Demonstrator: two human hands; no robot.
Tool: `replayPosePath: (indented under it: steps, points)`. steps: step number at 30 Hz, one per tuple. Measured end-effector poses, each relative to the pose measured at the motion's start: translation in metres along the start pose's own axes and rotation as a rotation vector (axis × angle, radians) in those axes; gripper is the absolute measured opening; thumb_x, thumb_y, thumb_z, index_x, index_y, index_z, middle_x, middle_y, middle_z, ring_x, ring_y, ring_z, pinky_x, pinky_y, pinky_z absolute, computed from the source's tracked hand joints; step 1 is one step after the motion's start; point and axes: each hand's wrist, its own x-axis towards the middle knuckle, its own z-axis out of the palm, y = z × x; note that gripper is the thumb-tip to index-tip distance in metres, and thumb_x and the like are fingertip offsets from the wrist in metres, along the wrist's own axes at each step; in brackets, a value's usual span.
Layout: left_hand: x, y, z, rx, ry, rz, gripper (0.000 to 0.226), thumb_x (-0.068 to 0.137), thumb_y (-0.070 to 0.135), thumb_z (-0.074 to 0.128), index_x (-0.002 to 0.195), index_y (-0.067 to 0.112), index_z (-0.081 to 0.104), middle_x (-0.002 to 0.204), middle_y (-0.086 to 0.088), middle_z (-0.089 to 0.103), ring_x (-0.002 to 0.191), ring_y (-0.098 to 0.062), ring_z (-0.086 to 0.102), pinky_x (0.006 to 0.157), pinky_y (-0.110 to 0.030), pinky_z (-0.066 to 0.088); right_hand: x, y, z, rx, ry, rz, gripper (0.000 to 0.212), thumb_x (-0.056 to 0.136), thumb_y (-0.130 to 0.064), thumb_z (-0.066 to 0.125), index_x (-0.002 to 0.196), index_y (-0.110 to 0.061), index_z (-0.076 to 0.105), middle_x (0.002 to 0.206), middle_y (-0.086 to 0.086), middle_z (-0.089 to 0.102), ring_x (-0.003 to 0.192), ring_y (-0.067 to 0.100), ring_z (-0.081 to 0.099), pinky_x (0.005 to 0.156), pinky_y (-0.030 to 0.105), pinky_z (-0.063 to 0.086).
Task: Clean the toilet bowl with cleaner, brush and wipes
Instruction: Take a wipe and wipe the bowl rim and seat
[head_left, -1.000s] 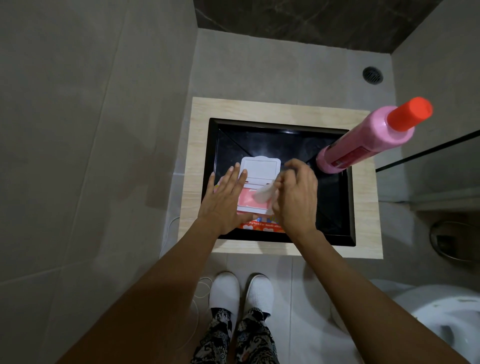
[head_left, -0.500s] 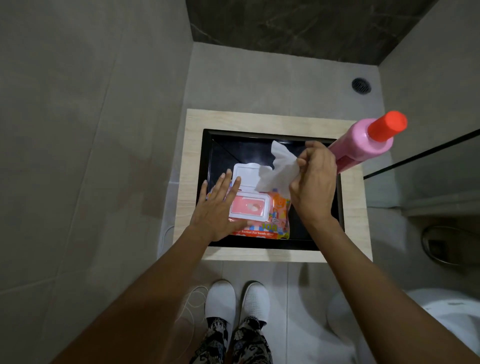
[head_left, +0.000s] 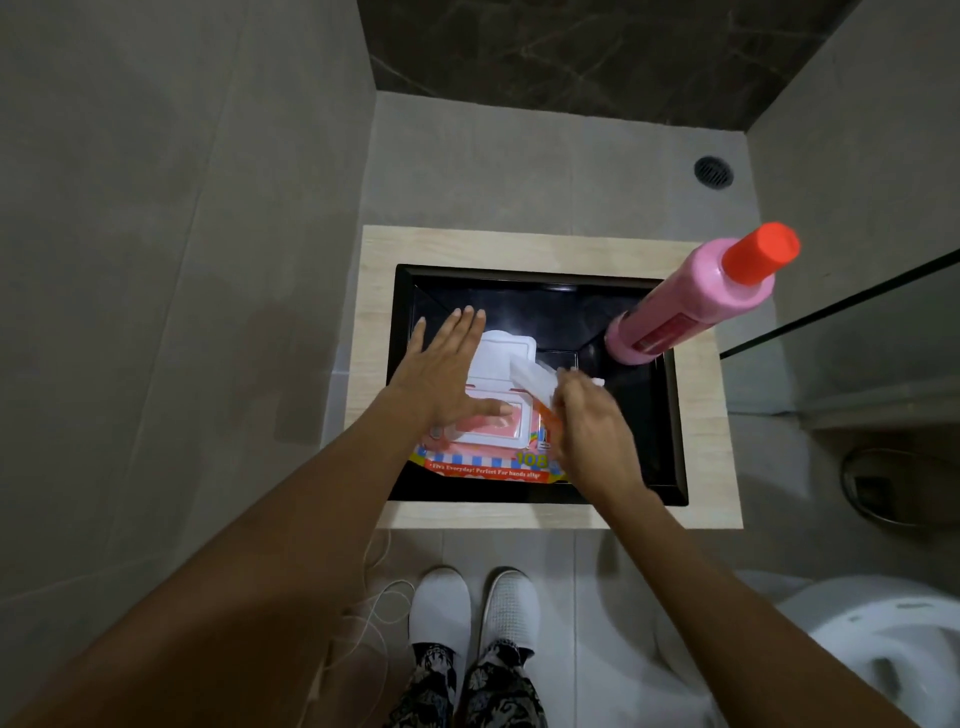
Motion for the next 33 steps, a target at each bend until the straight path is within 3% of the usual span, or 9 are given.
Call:
replayPosePath:
  steps: [3,8,14,17,21,25,29,31,33]
  points:
    - [0.003,-0.002,-0.001,0.0,-0.042,0.028,0.121,0.071,0.081,0.047,0.15,0.012,-0.015,0.16,-0.002,-0.012,0.146,-0.016,-0.014,0.115,-0.048,-0.011,-0.013,0.002,0.008,0.007,-0.08,-0.01,0.041,0.081,-0.003,0.063,0.12,0.001,0.053,0.126,0.02,0.057,0.111,0.034,0.057,0.098,0.041,0.045]
    - [0.004,-0.002,-0.009,0.021,-0.041,0.048,0.125,0.067,0.082,0.052,0.151,0.012,-0.009,0.16,-0.001,0.0,0.147,-0.017,-0.009,0.115,-0.05,-0.011,-0.012,-0.002,0.002,0.072,-0.014,-0.042,0.046,0.076,-0.003,0.07,0.117,0.001,0.051,0.117,0.021,0.062,0.103,0.037,0.061,0.091,0.042,0.049]
    - [-0.002,-0.003,-0.017,0.042,-0.015,0.026,0.119,0.069,0.081,0.049,0.151,0.014,-0.006,0.16,-0.002,0.006,0.147,-0.018,-0.005,0.116,-0.05,-0.012,-0.006,0.008,0.012,-0.035,-0.077,0.008,0.06,0.078,-0.011,0.064,0.134,0.001,0.047,0.131,0.019,0.056,0.121,0.033,0.053,0.108,0.044,0.038]
    - [-0.008,-0.003,-0.016,0.061,0.024,0.031,0.115,0.071,0.081,0.047,0.152,0.015,-0.002,0.16,-0.002,0.009,0.147,-0.017,-0.003,0.116,-0.05,-0.011,-0.006,0.012,0.013,-0.074,-0.065,0.022,0.058,0.075,-0.008,0.072,0.13,0.001,0.055,0.125,0.02,0.062,0.116,0.034,0.059,0.105,0.045,0.04]
    - [-0.018,0.001,-0.017,-0.009,0.122,0.051,0.103,0.073,0.078,0.05,0.149,0.017,0.019,0.155,-0.001,0.024,0.146,-0.017,0.01,0.115,-0.048,-0.011,-0.013,0.015,0.001,-0.065,-0.051,0.046,0.053,0.08,-0.011,0.068,0.129,0.003,0.055,0.128,0.021,0.06,0.12,0.034,0.057,0.106,0.046,0.038]
    - [-0.037,0.012,-0.014,-0.073,0.274,0.063,0.092,0.073,0.082,0.032,0.136,0.015,0.043,0.14,-0.004,0.048,0.138,-0.019,0.034,0.115,-0.047,-0.006,-0.025,0.021,-0.014,-0.116,-0.056,0.081,0.058,0.076,-0.015,0.034,0.125,0.006,0.058,0.123,0.023,0.062,0.115,0.036,0.06,0.1,0.049,0.045]
    - [-0.059,0.023,0.005,-0.005,0.406,0.092,0.069,0.09,0.061,0.029,0.109,0.006,0.065,0.108,-0.009,0.068,0.113,-0.025,0.06,0.113,-0.048,0.012,-0.034,0.03,-0.02,-0.148,-0.038,0.095,0.057,0.068,0.003,0.051,0.124,0.006,0.058,0.123,0.024,0.062,0.113,0.037,0.061,0.098,0.048,0.045]
    - [-0.068,0.029,0.021,0.014,0.413,0.104,0.06,0.092,0.052,0.035,0.108,0.004,0.067,0.111,-0.012,0.068,0.109,-0.025,0.063,0.11,-0.049,0.017,-0.037,0.03,-0.019,-0.141,-0.041,0.096,0.058,0.068,0.006,0.059,0.126,0.006,0.056,0.125,0.024,0.061,0.115,0.037,0.06,0.099,0.048,0.045]
    - [-0.076,0.036,0.038,-0.013,0.346,0.09,0.065,0.095,0.052,0.028,0.118,0.003,0.064,0.121,-0.015,0.064,0.115,-0.027,0.06,0.111,-0.048,0.018,-0.041,0.027,-0.014,-0.144,-0.055,0.077,0.053,0.075,-0.003,0.051,0.126,0.006,0.056,0.125,0.024,0.06,0.116,0.037,0.059,0.099,0.048,0.046]
